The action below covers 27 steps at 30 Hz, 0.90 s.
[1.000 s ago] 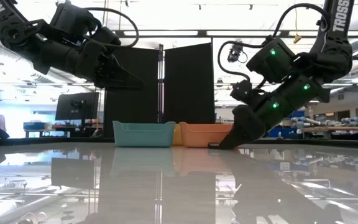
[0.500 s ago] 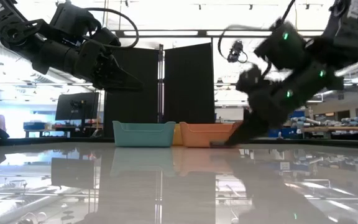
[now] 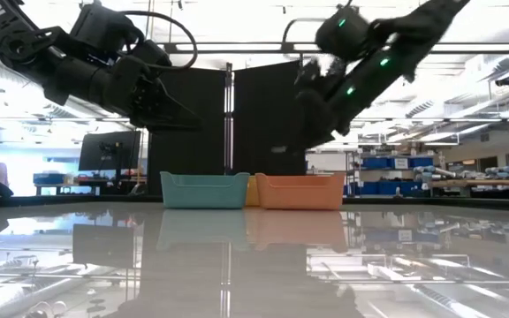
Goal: Sort batteries
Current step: Put the brown battery into the orange bin, then put the red battery into the yellow bin
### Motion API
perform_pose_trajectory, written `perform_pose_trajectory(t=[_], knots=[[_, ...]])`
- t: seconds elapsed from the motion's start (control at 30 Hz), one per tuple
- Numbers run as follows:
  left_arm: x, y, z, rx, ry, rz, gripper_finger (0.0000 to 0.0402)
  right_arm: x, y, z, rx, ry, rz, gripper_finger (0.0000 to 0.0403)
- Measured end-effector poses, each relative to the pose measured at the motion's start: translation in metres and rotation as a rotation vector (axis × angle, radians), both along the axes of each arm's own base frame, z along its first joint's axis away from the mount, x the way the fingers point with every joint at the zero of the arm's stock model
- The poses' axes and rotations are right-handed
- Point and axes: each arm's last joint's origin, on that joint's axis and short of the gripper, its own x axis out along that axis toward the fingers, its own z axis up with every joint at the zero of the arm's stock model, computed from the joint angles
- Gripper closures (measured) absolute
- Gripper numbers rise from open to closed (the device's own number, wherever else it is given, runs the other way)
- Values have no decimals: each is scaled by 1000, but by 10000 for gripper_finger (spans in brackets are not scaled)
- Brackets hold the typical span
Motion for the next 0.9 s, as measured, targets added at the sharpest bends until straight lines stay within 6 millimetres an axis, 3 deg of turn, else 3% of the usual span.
perform_pose_trajectory(t=[0.13,0.37,0.67,0.9], knots=[[0,-2,0,2,1,-5,245,7,-26,-16,57,113,-8,341],[0,-2,0,4,2,0,245,14,-55,-25,105,199,-35,341],[0,-3,0,5,5,-4,245,10,-71,-27,141,225,-39,338],[1,-9,-1,4,7,-31,245,8,-73,-29,170,231,-38,271]])
